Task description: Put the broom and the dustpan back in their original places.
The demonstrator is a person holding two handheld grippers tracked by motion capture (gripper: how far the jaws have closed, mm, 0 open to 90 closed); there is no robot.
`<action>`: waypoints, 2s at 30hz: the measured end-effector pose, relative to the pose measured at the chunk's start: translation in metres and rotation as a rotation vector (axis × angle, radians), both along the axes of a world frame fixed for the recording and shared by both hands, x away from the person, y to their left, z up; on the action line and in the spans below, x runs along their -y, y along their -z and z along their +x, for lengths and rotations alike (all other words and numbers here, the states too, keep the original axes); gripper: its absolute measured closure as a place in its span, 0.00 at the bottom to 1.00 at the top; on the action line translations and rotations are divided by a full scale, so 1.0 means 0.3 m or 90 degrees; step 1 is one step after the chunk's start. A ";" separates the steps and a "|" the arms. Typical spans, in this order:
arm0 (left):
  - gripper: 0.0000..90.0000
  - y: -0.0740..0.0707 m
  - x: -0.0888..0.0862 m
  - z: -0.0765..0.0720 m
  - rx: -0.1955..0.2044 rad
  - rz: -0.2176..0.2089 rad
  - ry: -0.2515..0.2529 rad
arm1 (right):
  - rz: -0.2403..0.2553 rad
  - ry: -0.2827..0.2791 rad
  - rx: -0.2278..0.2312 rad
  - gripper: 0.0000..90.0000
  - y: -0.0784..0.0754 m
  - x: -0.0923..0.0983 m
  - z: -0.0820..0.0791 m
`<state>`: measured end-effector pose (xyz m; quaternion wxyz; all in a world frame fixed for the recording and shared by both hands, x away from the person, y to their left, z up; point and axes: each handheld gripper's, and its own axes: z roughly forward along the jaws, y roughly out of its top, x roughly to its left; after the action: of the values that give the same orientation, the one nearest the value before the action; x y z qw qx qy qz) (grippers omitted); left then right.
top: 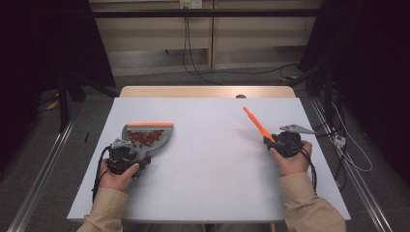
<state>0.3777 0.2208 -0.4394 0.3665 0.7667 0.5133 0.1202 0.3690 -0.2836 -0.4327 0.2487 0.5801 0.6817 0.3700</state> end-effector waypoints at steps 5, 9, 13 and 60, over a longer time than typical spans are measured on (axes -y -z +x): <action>0.47 -0.002 -0.001 -0.001 0.000 -0.001 0.002 | 0.004 -0.025 -0.015 0.63 0.016 -0.023 0.007; 0.46 -0.003 -0.002 -0.001 0.001 0.000 0.005 | 0.038 -0.049 -0.004 0.61 0.011 -0.028 0.009; 0.45 -0.005 -0.003 0.000 0.001 -0.002 0.007 | 0.033 -0.066 0.000 0.65 0.010 -0.025 0.021; 0.20 -0.051 -0.029 -0.017 0.058 -0.070 0.029 | 0.090 -0.173 0.008 0.55 0.011 -0.084 0.028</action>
<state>0.3726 0.2295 -0.4241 0.4334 0.7509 0.4841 0.1182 0.3775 -0.2584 -0.4360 0.1590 0.4961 0.7245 0.4514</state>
